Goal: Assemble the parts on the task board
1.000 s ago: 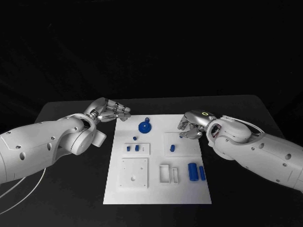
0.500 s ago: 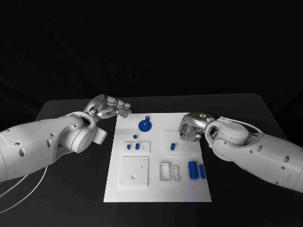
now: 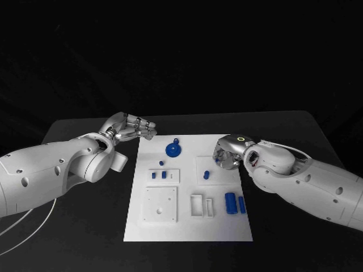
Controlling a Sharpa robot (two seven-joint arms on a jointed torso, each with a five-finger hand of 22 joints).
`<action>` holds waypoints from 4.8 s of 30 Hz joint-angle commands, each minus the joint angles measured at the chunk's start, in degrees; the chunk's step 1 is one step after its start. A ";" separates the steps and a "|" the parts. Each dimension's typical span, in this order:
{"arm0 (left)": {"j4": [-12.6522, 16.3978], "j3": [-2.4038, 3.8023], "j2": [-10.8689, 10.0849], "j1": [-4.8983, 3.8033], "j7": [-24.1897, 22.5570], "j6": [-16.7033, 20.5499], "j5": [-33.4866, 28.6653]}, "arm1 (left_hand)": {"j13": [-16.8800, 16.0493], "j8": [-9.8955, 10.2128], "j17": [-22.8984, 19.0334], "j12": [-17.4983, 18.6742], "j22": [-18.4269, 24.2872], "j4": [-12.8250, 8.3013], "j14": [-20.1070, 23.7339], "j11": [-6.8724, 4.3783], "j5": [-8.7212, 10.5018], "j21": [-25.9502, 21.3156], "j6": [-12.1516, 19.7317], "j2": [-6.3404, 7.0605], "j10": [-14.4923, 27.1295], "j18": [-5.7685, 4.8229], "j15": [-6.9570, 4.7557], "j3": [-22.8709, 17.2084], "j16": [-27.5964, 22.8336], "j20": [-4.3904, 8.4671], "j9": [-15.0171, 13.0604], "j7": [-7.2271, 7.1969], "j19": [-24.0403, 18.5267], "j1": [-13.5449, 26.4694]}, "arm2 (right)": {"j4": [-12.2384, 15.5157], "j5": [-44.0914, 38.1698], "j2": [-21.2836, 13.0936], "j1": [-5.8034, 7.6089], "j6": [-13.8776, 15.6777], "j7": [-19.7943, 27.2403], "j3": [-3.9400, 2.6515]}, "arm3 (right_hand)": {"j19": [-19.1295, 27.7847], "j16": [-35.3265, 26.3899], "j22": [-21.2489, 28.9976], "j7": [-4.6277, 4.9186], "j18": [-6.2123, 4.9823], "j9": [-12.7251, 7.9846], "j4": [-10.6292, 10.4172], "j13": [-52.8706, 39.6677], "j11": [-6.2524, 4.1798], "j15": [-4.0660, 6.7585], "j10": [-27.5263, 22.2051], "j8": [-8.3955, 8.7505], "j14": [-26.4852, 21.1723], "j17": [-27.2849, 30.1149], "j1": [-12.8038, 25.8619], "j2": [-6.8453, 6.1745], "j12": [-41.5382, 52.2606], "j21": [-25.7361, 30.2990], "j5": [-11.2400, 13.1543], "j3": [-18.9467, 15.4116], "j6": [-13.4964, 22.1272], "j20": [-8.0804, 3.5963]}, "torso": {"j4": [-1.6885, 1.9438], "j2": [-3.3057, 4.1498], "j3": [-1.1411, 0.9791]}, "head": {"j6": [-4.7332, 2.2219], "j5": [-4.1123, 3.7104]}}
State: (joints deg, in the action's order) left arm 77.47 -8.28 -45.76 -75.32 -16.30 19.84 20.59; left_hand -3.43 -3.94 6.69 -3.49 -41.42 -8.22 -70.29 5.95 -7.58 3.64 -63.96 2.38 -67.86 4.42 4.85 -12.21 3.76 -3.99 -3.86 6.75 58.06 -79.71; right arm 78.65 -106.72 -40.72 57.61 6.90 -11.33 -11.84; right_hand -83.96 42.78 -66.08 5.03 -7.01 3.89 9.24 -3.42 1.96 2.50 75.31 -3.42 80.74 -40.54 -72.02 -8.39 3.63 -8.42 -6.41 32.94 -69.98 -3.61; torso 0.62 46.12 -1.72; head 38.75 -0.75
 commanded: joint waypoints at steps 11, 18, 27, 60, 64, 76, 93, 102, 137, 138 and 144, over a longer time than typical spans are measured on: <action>0.07 0.07 0.09 -0.09 -0.69 -0.61 -0.54 | 0.07 0.25 0.06 0.06 0.22 0.05 0.27 0.13 -0.27 0.29 0.03 -0.57 0.28 -0.37 0.19 0.43 -0.16 0.15 -0.02 0.19 0.38 0.04 | 0.17 -2.35 0.24 -0.66 2.75 -1.17 0.39 | -1.71 0.51 -2.66 -0.61 0.87 0.54 1.40 -0.18 -0.89 1.25 3.34 -0.31 1.08 -0.64 -0.19 1.53 -0.19 -1.79 1.54 3.94 -3.17 -1.40 | -0.02 -0.03 0.01 | 0.28 0.01; -0.30 0.07 0.15 -0.09 -0.71 -0.61 -0.54 | 0.07 0.25 0.06 0.06 0.33 0.04 0.27 0.14 -0.28 0.30 -0.01 -0.59 0.31 -0.37 0.20 0.44 -0.17 0.16 -0.02 0.20 0.40 0.04 | 0.63 -2.57 0.14 -0.76 5.06 -1.41 0.39 | -1.69 0.38 -3.87 -0.86 0.94 0.66 1.93 -0.18 -1.15 1.48 4.21 -0.28 1.53 -1.17 0.36 1.31 -0.20 -2.33 1.29 4.79 -3.98 -1.64 | -0.01 -0.07 0.00 | 0.24 0.02; -1.00 0.07 0.22 -0.09 -0.82 -0.54 -0.54 | 0.07 0.25 0.06 0.06 0.33 0.04 0.27 0.14 -0.28 0.30 -0.01 -0.59 0.31 -0.37 0.20 0.44 -0.17 0.16 -0.02 0.20 0.40 0.04 | 1.58 -0.92 -0.43 -0.80 7.72 -1.22 0.25 | -1.77 0.05 -4.57 -1.00 0.95 0.74 2.10 -0.19 -1.29 1.60 4.68 -0.28 1.94 -1.47 0.71 1.02 -0.19 -2.52 1.00 5.47 -4.43 -1.77 | -0.04 -0.08 0.01 | 0.22 0.38; -4.64 0.05 2.62 -0.09 -1.28 0.99 -1.79 | 0.07 0.26 0.00 0.06 1.00 0.00 0.47 0.19 -0.35 0.31 0.12 -0.67 0.39 -0.34 0.27 0.53 -0.17 0.09 -0.02 0.33 0.45 0.08 | 12.34 13.68 0.65 -2.55 8.76 3.42 -2.78 | -1.67 -0.69 -5.45 -0.94 0.56 0.85 2.56 -0.17 -1.21 1.57 4.50 -0.27 2.07 -1.93 0.81 1.78 -0.21 -2.17 -0.26 4.69 -4.15 -1.73 | -0.13 -0.74 0.56 | 1.25 8.30; -5.29 0.04 3.35 -0.09 -1.43 1.84 -2.65 | 0.07 0.26 0.00 0.06 1.00 0.00 0.47 0.19 -0.35 0.31 0.12 -0.67 0.39 -0.34 0.27 0.53 -0.17 0.09 -0.02 0.33 0.45 0.08 | 12.86 11.09 2.28 -3.49 9.13 3.47 -2.32 | -1.72 -0.77 -5.52 -0.94 0.48 0.89 2.76 -0.18 -1.20 1.55 4.49 -0.28 2.11 -1.97 0.80 1.96 -0.21 -2.06 -0.15 4.56 -4.13 -1.67 | -0.12 -0.91 0.76 | 1.74 9.75; -6.22 0.04 5.11 -0.09 -1.56 3.10 -4.21 | 0.07 0.25 -0.06 0.06 1.12 0.07 0.53 0.13 -0.46 0.34 -0.05 -0.87 0.24 -0.32 0.27 0.49 -0.18 0.11 -0.03 0.30 0.46 -0.08 | 11.39 3.19 6.68 -5.56 10.16 2.83 1.28 | -1.77 -0.84 -5.72 -0.94 0.50 0.90 3.02 -0.18 -1.19 1.55 4.52 -0.28 2.19 -2.01 0.78 1.98 -0.20 -2.03 0.30 4.87 -4.15 -1.67 | -0.07 -0.79 0.73 | 3.11 13.00; -5.33 0.04 5.80 -0.09 -1.39 2.55 -4.35 | 0.07 0.25 -0.10 0.07 1.17 0.18 0.59 0.15 -0.47 0.35 -0.03 -0.93 0.29 -0.29 0.30 0.54 -0.18 0.08 -0.02 0.31 0.47 -0.06 | 7.92 -3.63 10.04 -7.40 12.27 0.88 4.78 | -1.95 -0.93 -6.11 -1.00 0.74 0.94 3.02 -0.18 -1.25 1.63 4.72 -0.28 2.49 -2.04 0.78 1.54 -0.20 -2.15 1.13 5.94 -4.35 -1.79 | -0.11 -0.79 0.69 | 4.43 14.46; -4.98 0.04 5.81 -0.09 -1.30 2.33 -4.35 | 0.07 0.25 -0.12 0.07 1.18 0.20 0.61 0.16 -0.47 0.36 -0.03 -0.95 0.31 -0.29 0.30 0.55 -0.17 0.08 -0.02 0.31 0.47 -0.05 | 6.96 -4.10 10.53 -7.69 12.07 0.73 5.51 | -1.96 -0.93 -6.15 -1.00 0.73 0.94 3.01 -0.18 -1.24 1.63 4.72 -0.28 2.49 -2.06 0.74 1.52 -0.20 -2.17 1.25 6.01 -4.35 -1.79 | -0.13 -0.81 0.66 | 4.60 14.47; -5.07 0.04 5.81 -0.09 -1.06 1.84 -4.35 | 0.07 0.26 -0.15 0.06 1.31 0.25 0.71 0.19 -0.45 0.34 0.07 -0.89 0.40 -0.26 0.35 0.65 -0.18 0.03 -0.02 0.32 0.48 -0.05 | 6.50 -4.10 10.42 -7.79 10.56 0.76 6.51 | -1.98 -0.84 -6.38 -1.04 0.69 1.05 3.22 -0.19 -1.28 1.66 4.88 -0.29 2.50 -2.29 0.77 1.46 -0.20 -2.29 1.17 6.18 -4.46 -1.81 | -0.13 -0.83 0.67 | 5.18 14.78; -5.07 0.04 5.80 -0.09 -1.05 1.83 -4.35 | 0.07 0.26 -0.18 0.07 1.49 0.28 0.80 0.22 -0.44 0.33 0.11 -0.91 0.47 -0.23 0.39 0.69 -0.19 -0.01 -0.02 0.34 0.50 -0.05 | 6.50 -4.11 10.39 -7.79 10.54 0.74 6.53 | -1.98 -0.84 -6.38 -1.04 0.69 1.05 3.22 -0.19 -1.28 1.66 4.88 -0.29 2.50 -2.29 0.77 1.46 -0.20 -2.29 1.17 6.18 -4.46 -1.81 | -0.15 -0.83 0.68 | 5.19 14.79; -5.06 0.04 5.77 -0.09 -1.01 1.75 -4.35 | 0.07 0.26 -0.20 0.06 1.52 0.27 0.87 0.22 -0.43 0.34 0.11 -0.90 0.50 -0.22 0.40 0.69 -0.19 -0.02 -0.02 0.33 0.51 -0.07 | 6.40 -4.35 10.31 -7.79 9.98 0.43 6.64 | -1.98 -0.84 -6.38 -1.04 0.69 1.05 3.22 -0.19 -1.28 1.66 4.88 -0.29 2.50 -2.29 0.77 1.46 -0.20 -2.29 1.17 6.18 -4.46 -1.81 | -0.18 -0.85 0.69 | 5.21 14.81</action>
State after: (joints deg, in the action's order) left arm 72.31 -8.30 -40.09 -75.33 -16.86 22.19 16.57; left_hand -3.43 -3.94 6.54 -3.49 -39.98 -8.05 -69.90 6.16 -7.79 3.64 -63.96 1.88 -67.66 4.42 5.23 -11.73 3.76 -3.99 -3.84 6.75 58.05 -79.83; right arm 85.12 -110.19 -30.35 49.92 18.40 -10.57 -5.32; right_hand -84.14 42.09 -72.42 3.94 -5.26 4.91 12.43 -3.52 0.60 3.95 79.85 -3.51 82.88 -42.79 -71.11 -7.20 3.22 -10.63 -5.47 38.74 -74.09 -4.99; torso 0.43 45.27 -1.04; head 43.96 14.06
